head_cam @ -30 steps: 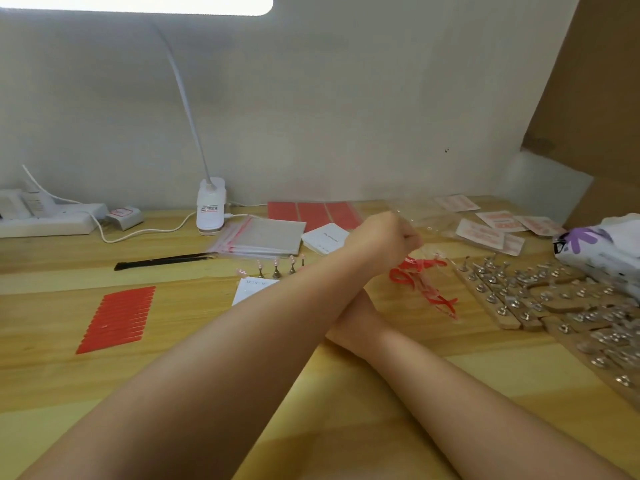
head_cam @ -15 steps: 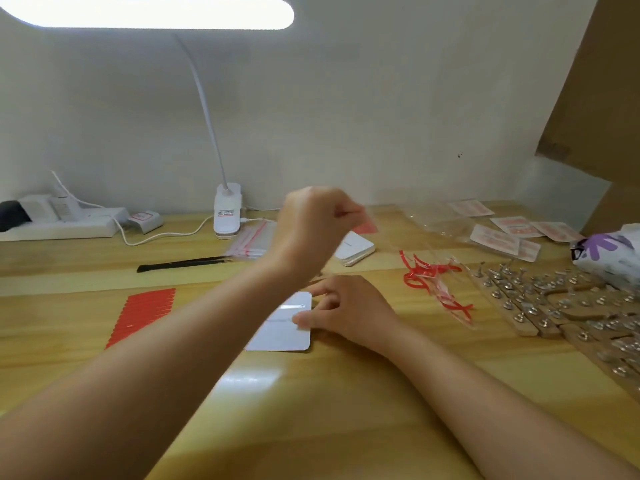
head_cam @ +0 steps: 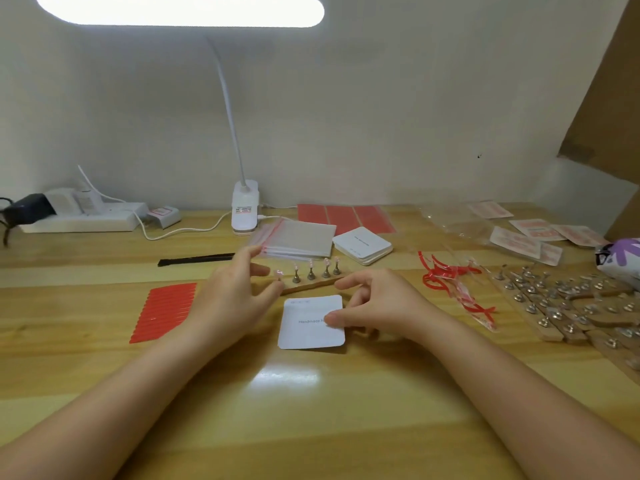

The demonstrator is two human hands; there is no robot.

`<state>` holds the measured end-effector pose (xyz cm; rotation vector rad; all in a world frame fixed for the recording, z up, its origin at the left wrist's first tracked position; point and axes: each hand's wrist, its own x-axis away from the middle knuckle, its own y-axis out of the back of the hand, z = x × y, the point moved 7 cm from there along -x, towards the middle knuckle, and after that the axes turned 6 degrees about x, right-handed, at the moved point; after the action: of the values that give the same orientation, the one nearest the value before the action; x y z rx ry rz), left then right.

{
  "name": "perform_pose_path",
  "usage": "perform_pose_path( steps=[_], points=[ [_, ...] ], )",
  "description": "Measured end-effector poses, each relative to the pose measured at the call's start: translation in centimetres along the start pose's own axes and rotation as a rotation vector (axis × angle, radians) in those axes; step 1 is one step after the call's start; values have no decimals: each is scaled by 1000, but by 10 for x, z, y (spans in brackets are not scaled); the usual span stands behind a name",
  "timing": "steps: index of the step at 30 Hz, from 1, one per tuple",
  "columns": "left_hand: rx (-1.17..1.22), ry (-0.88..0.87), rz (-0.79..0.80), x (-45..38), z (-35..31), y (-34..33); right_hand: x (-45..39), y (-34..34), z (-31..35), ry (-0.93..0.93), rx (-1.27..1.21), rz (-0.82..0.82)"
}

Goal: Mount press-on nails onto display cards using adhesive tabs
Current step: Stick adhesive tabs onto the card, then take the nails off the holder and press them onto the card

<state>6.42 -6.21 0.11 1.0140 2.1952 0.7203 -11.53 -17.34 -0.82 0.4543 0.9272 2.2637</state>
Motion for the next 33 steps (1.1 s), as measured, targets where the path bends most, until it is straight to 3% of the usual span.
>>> perform_pose_path(
  steps=[6, 9, 12, 16, 23, 33],
  points=[
    [-40, -52, 17, -7, 6, -10, 0, -2, -3, -28, -17, 15],
    [-10, -100, -27, -6, 5, -7, -1, 2, -4, -3, -90, -55],
    [-21, -203, -103, -3, -3, 0, -1, 11, -10, 13, -189, -247],
    [-16, -229, -125, -2, -5, 3, 0, 22, -22, -27, -51, -537],
    [-7, -278, -171, 2, -11, 5, -7, 15, -25, -44, 106, -467],
    [157, -238, -124, 8, -17, 5, 2, 16, -14, 36, 30, -533]
  ],
)
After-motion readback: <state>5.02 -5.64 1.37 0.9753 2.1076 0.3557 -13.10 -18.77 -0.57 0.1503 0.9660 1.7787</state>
